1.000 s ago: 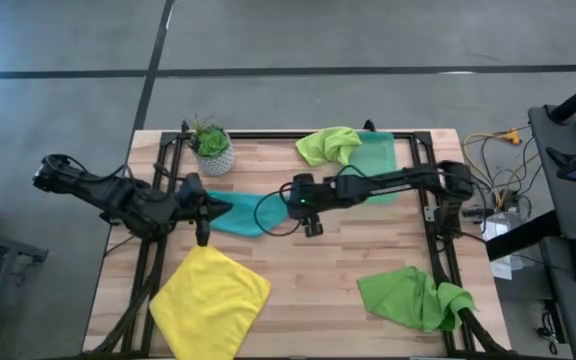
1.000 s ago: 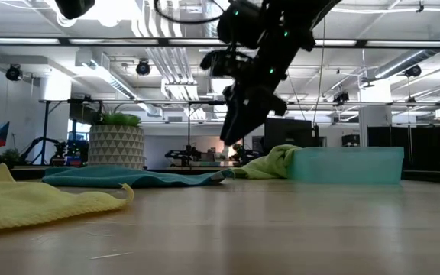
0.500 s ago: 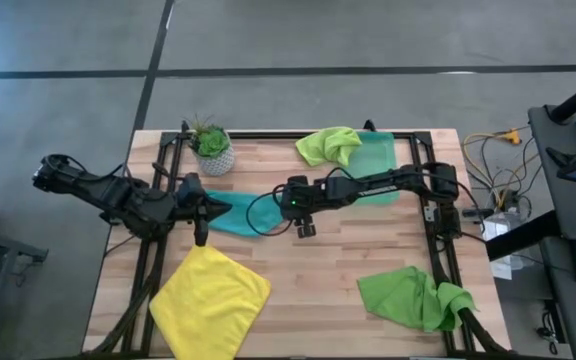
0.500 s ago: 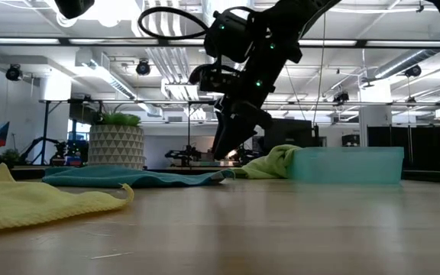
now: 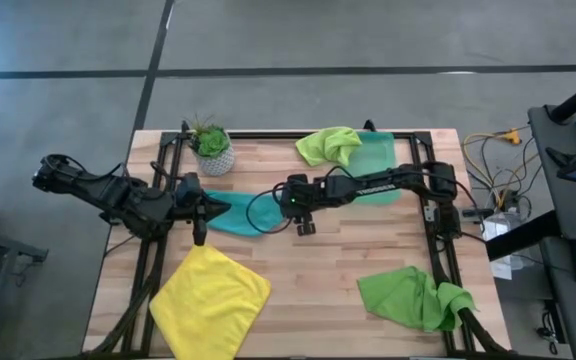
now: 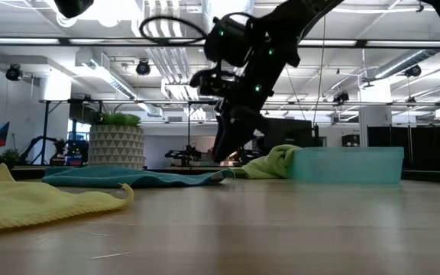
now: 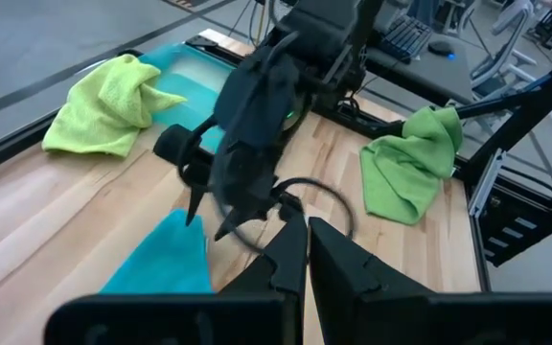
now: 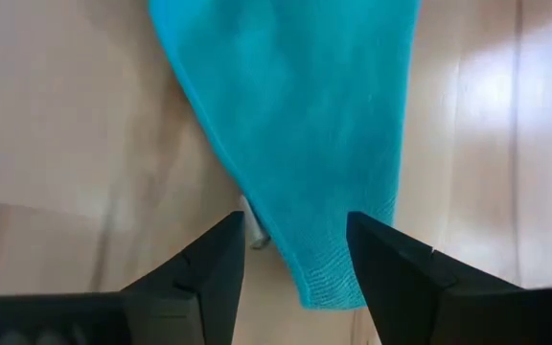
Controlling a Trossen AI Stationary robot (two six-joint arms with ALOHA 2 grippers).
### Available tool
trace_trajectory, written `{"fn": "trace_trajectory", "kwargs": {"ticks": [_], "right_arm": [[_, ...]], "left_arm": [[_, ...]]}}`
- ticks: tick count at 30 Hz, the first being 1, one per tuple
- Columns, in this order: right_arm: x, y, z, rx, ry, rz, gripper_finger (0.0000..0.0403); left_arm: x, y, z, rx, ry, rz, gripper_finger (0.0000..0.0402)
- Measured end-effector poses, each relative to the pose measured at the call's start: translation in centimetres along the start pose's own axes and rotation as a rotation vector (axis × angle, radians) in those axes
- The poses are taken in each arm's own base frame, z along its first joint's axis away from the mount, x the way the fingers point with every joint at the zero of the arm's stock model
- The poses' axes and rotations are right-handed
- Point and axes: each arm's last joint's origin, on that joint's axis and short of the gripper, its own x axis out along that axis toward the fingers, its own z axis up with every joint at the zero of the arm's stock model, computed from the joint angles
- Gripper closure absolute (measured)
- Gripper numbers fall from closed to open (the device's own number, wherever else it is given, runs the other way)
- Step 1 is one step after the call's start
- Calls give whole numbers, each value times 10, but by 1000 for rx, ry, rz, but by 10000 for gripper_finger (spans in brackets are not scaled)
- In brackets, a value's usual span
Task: Fold microfiber towels
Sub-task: Fold the blue towel
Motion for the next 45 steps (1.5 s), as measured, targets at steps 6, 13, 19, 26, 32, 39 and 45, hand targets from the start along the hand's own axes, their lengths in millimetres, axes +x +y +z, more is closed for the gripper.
{"fn": "trace_trajectory", "kwargs": {"ticks": [6, 13, 19, 26, 32, 39, 45], "right_arm": [[24, -2, -13, 13, 70, 18, 246], [22, -1, -15, 57, 92, 37, 374], [-3, -7, -9, 81, 56, 27, 393], [-56, -11, -1, 264, -32, 144, 394], [-101, -17, 5, 455, -131, 167, 394], [-127, -20, 6, 599, -193, 170, 394], [-131, -20, 6, 715, -192, 182, 394]], "left_arm": [[0, 0, 0, -3, -3, -2, 402], [0, -1, 0, -8, -5, -4, 402], [3, -2, 0, -6, -4, -2, 402], [8, -4, -2, 3, 7, 5, 402], [28, -9, -14, 49, 37, 80, 402], [76, -23, -29, 151, 57, 127, 383], [121, -27, -34, 132, 5, 158, 286]]}}
